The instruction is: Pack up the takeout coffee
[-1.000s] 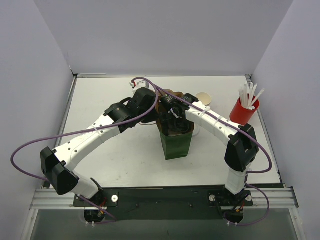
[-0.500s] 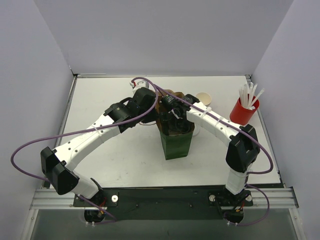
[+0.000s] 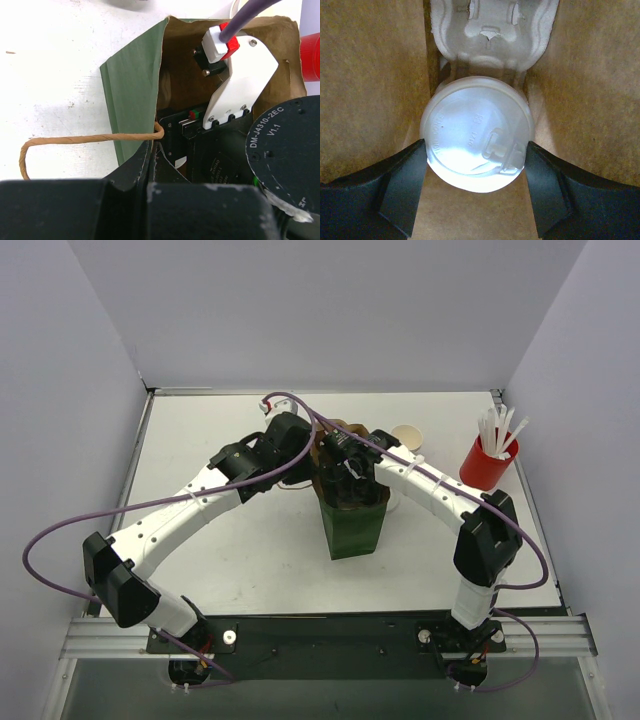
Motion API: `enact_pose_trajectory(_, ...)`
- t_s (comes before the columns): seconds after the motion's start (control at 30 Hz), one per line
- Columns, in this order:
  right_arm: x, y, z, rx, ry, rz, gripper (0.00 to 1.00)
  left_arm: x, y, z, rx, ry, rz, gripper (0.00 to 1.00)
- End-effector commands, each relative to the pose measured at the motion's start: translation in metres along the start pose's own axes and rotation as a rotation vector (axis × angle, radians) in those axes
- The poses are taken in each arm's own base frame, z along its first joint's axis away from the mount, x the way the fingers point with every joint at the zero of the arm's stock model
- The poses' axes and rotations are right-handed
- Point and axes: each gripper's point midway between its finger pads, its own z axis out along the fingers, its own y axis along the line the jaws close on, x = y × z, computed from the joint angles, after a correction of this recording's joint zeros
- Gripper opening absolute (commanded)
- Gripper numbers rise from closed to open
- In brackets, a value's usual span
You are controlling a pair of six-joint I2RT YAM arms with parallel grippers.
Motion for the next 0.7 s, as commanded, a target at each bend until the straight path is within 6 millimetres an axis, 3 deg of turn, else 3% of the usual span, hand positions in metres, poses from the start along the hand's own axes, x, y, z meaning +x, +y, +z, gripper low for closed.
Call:
enact_pose_trajectory(0.0, 0.049, -0.031, 0.049, 0.172, 0.189, -0.073, 0.52, -0.001, -0.006, -0.001, 0.012, 0.017, 0.008, 0.0)
enact_pose_trajectory(0.67, 0.049, -0.025, 0.037, 0.131, 0.202, -0.077, 0.56, -0.002, -0.006, 0.0, 0.011, 0.008, -0.001, 0.0)
